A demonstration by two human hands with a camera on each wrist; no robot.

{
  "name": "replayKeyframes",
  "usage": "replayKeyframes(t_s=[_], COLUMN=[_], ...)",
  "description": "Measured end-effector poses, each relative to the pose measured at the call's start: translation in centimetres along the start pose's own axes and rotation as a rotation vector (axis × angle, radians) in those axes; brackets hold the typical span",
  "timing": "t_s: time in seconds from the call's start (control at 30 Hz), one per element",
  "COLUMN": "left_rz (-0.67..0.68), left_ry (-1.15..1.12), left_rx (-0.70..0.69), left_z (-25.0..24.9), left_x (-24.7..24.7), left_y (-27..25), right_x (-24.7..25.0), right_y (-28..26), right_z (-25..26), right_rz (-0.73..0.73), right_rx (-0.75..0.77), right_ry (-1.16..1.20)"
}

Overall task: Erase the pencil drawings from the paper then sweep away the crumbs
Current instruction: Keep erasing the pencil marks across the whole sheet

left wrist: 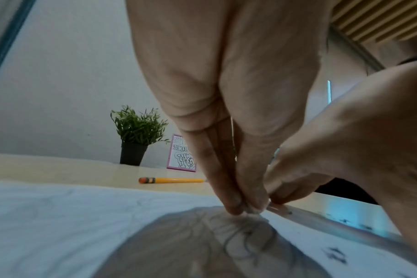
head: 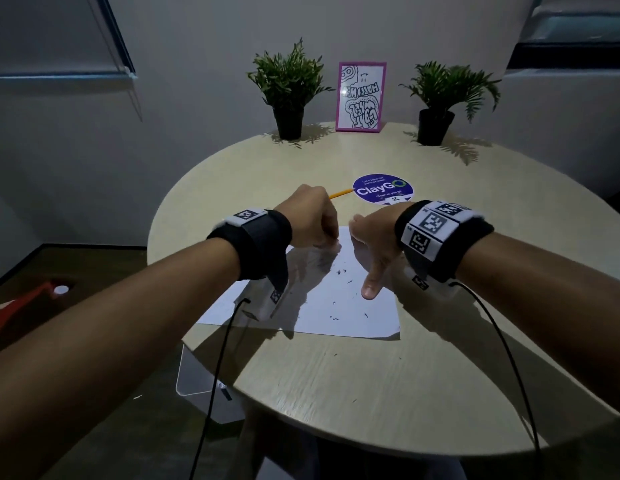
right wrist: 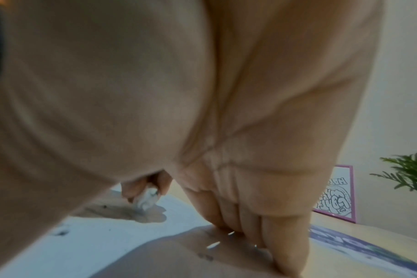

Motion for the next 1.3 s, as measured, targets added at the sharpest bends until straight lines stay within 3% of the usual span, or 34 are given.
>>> replayKeyframes(t_s=[0.1, 0.27, 0.43, 0.53, 0.63, 0.7, 0.83, 1.0, 1.2, 1.3], left_rz=[0.014, -0.008, -0.031, 0.066, 0.244, 0.368, 0.445, 0.485, 0.515, 0.502], left_ry=[-0.037, -0.298, -0.502, -0.259, 0.088, 0.183, 0.235, 0.278, 0.317, 0.277], left_rx=[-0.002, 0.06, 0.064, 0.069, 0.036, 0.02, 0.03, 0.005, 0.042, 0.012], left_z=[0.3, 1.4, 1.4, 1.9, 1.8, 1.6, 2.2, 2.0, 3.0, 3.0], left_x=[-0.6, -0.2, 0.3, 0.4, -0.3, -1.4, -2.5, -2.1, -2.9, -2.6], left_y=[0.0, -0.7, -1.3, -1.6, -2.5, -3.2, -3.7, -4.2, -3.6, -3.8], right_x=[-0.2, 2.2, 3.6, 2.9, 1.9, 1.6, 1.9, 0.9, 2.0, 1.5], right_y=[0.0, -0.2, -1.0, -0.4, 0.5, 0.8, 0.8, -0.4, 0.6, -0.4], right_z=[-0.5, -1.0, -0.5, -0.3, -0.1, 0.0, 0.3, 3.1, 1.0, 3.0], right_rz=[-0.011, -0.406, -0.503, -0.467, -0.498, -0.508, -0.552, -0.472, -0.568, -0.463], right_rx=[0.035, 0.196, 0.288, 0.27, 0.241, 0.24, 0.228, 0.393, 0.253, 0.371], right_ry=[0.045, 0.455, 0.727, 0.653, 0.509, 0.468, 0.398, 0.429, 0.406, 0.373])
Point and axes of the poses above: each hand's wrist, its own y-axis towards the middle knuckle, its own x-axis out of the back of the hand, z = x × y, the point moved 4 cm from there along y, towards the middle knuckle
